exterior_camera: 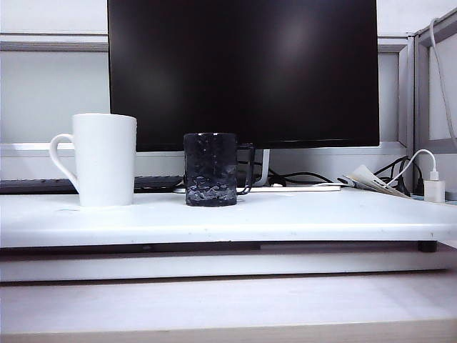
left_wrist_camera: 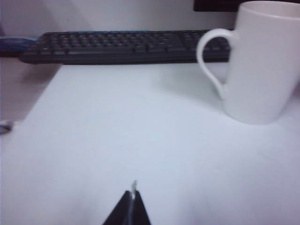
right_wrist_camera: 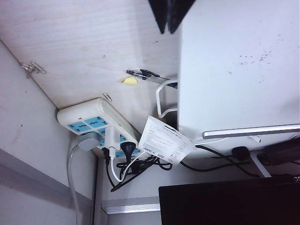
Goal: Carefully pick up the black cup and pour some water from the black cup into the white cup.
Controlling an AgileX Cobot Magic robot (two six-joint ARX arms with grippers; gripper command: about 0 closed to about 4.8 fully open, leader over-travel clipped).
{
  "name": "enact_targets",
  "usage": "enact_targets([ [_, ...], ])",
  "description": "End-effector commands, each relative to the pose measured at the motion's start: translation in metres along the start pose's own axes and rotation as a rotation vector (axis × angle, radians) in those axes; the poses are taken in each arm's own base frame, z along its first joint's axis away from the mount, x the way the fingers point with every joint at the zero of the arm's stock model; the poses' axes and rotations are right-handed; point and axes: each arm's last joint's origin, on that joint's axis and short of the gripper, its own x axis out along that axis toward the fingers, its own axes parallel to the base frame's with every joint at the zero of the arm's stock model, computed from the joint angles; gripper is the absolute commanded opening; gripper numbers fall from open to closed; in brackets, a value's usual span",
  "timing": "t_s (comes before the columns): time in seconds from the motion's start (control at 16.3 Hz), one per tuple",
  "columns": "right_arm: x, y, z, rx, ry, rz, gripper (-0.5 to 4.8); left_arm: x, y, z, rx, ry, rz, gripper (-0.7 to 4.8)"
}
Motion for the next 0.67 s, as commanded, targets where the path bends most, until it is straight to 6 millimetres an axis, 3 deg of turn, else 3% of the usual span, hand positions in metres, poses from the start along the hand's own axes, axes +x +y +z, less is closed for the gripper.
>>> enact_targets([
  [0.06,0.0,0.0,0.0,0.005,-0.006,0.001,-0.01,0.0,0.0,0.001,0.003,-0.008,-0.01,-0.06],
  [0.43,0.0,0.0,0.0,0.005,-0.008,0.003,-0.01,0.0,0.0,0.001,0.003,-0.01,-0.006,-0.06],
  [0.55,-0.003,0.002,0.014,0.009,-0.048,0.047,0.13,-0.001,0.0,0.006,-0.029,-0.041,-0.007,-0.01],
  [0.61,-0.008,0.004,0.032,0.011,-0.099,0.079,1.21,-0.004,-0.001,0.015,-0.109,-0.065,-0.013,0.83],
  [0.67,-0.015,0.005,0.051,0.014,-0.157,0.094,2.49,-0.007,-0.001,0.024,-0.139,-0.09,-0.017,2.06],
])
